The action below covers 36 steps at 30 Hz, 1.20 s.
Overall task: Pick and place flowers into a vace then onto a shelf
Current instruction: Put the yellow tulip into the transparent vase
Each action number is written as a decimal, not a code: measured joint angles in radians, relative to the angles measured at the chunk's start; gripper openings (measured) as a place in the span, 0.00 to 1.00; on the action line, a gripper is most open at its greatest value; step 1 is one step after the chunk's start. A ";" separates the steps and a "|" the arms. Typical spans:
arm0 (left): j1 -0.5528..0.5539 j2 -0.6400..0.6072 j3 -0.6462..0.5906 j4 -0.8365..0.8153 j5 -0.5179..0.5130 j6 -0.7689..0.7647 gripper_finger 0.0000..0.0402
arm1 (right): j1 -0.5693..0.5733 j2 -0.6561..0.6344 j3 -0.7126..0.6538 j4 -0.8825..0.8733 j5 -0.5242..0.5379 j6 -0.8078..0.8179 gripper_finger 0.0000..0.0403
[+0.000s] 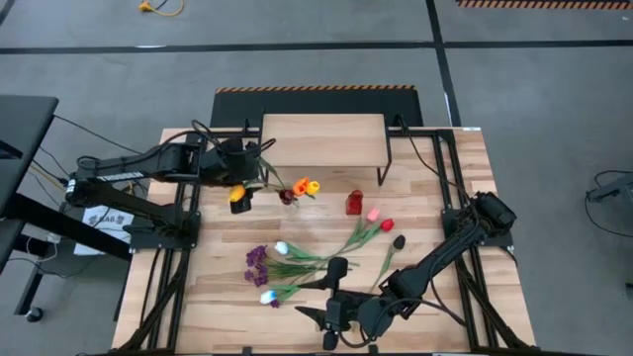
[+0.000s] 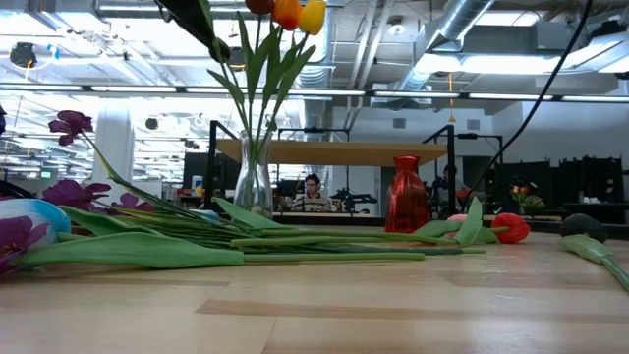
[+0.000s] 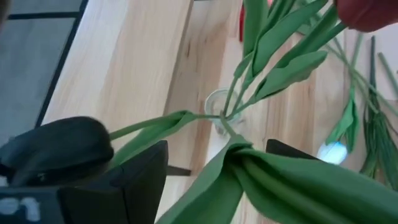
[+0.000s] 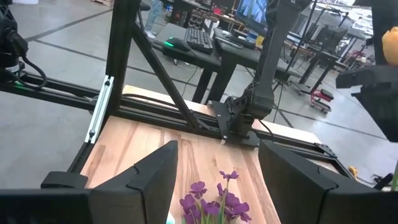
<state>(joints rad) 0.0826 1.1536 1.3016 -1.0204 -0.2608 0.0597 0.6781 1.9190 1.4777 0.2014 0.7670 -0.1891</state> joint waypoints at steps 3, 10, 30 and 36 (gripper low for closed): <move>0.000 0.001 0.002 -0.016 -0.007 -0.011 0.65 | 0.000 0.000 0.000 -0.009 0.000 0.007 0.54; 0.000 0.016 0.004 -0.018 0.018 -0.013 0.65 | -0.001 0.000 0.000 0.002 -0.009 0.006 0.54; -0.061 0.025 0.004 0.100 0.003 0.140 0.65 | -0.006 0.000 0.000 0.015 -0.011 -0.002 0.54; -0.032 0.025 0.004 0.089 0.017 0.140 0.65 | -0.006 0.000 0.000 0.010 -0.011 -0.003 0.54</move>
<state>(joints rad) 0.0507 1.1786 1.3052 -0.9311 -0.2435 0.1993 0.6716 1.9190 1.4776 0.2115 0.7563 -0.1917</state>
